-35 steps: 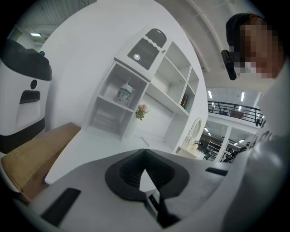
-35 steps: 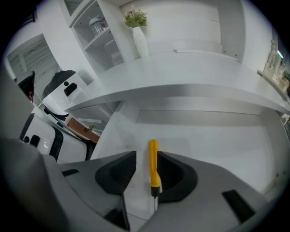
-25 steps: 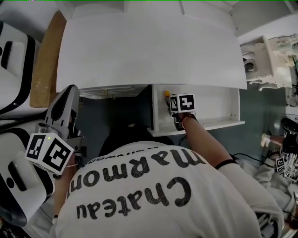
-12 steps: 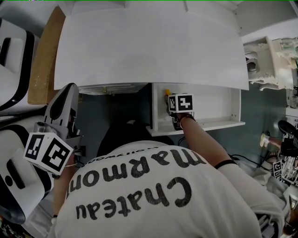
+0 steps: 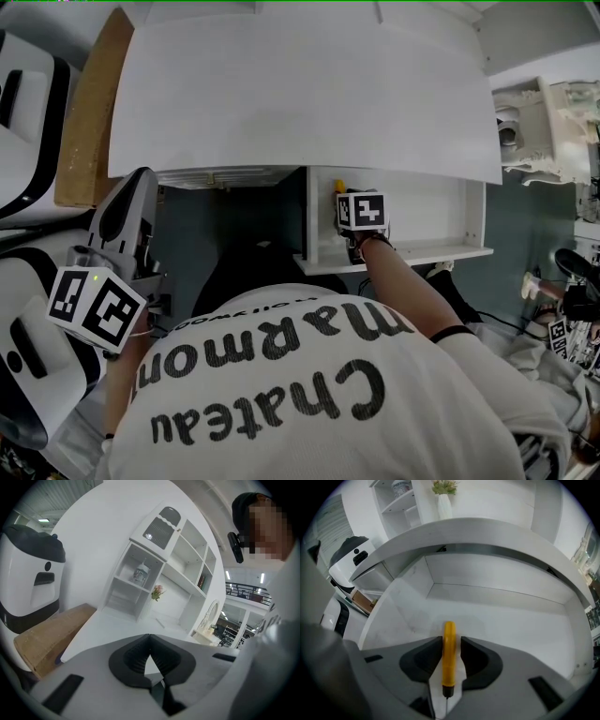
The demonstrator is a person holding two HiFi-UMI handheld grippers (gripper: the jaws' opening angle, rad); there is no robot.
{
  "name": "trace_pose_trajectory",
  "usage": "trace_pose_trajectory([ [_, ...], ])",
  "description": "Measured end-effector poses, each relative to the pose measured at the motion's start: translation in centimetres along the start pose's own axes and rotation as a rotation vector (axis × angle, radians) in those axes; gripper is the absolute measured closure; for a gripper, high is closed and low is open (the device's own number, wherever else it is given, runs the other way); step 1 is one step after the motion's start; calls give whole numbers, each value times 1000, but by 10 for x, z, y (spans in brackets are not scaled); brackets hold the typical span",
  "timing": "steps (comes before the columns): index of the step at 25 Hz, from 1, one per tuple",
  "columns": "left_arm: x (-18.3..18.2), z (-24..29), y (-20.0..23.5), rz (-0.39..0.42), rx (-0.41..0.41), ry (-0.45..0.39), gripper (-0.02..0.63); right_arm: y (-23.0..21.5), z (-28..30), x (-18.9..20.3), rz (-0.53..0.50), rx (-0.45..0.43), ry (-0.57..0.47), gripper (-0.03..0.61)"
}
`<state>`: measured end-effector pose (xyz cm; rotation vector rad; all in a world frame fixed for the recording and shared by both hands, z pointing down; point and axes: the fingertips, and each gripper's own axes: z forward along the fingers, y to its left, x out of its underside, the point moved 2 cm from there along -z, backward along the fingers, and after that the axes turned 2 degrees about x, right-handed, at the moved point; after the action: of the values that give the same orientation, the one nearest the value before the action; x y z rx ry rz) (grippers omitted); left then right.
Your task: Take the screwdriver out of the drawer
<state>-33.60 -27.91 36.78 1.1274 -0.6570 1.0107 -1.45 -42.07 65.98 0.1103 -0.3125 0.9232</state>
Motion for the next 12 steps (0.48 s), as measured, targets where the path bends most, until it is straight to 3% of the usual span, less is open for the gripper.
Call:
trace_pose_trajectory([
  [12,4,1,1,-13,13,4,594,-2,-1,1,34,17,-8,479],
])
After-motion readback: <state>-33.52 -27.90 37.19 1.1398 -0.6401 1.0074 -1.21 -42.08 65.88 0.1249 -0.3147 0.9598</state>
